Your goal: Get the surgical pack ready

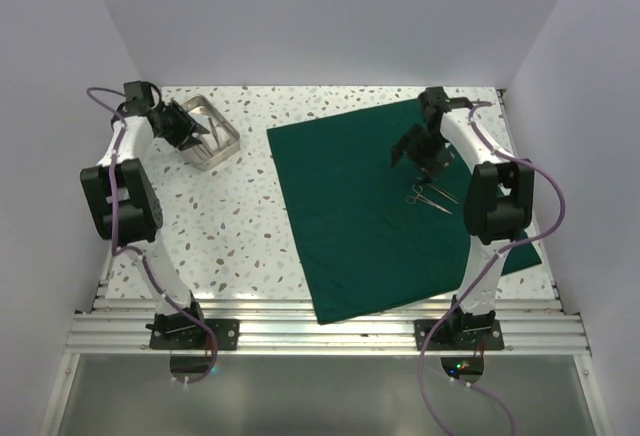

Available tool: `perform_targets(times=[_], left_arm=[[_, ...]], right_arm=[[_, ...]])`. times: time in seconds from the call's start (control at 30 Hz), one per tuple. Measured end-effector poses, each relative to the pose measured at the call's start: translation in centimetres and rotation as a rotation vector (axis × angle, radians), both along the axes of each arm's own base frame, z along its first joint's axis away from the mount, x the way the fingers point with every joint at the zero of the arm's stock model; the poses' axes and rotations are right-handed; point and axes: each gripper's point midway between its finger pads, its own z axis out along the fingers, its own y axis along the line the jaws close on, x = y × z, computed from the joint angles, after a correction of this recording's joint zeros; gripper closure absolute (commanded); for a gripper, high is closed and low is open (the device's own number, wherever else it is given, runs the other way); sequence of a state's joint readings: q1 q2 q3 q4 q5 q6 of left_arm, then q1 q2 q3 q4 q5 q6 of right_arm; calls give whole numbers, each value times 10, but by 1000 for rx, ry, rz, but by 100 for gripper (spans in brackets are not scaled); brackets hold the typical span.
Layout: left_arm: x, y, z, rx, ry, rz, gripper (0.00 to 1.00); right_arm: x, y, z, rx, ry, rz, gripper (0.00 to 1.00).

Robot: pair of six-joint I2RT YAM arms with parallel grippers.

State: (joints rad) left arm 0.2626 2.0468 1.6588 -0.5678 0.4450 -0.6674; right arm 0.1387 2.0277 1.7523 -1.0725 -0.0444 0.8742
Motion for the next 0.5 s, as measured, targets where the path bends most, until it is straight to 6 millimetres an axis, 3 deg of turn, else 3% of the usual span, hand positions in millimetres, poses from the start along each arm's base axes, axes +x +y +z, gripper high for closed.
perform_targets(times=[0.13,0.23,0.4,0.5], left_arm=[[-27,-19,54,26,-117,-35,56],[-47,-53,77,34,-176,-107,56],[-73,-126,67,3,-163,-286,56],[-83,-139,57,-7,-128,-323,56]], right_arm=[[-27,-42,-16,-40,69,-243,28],[-38,-74,-21,-74,90,-410,35],[-51,-114,-32,-105,105,-615,44],[-51,-124,-37,-114,105,-679,47]])
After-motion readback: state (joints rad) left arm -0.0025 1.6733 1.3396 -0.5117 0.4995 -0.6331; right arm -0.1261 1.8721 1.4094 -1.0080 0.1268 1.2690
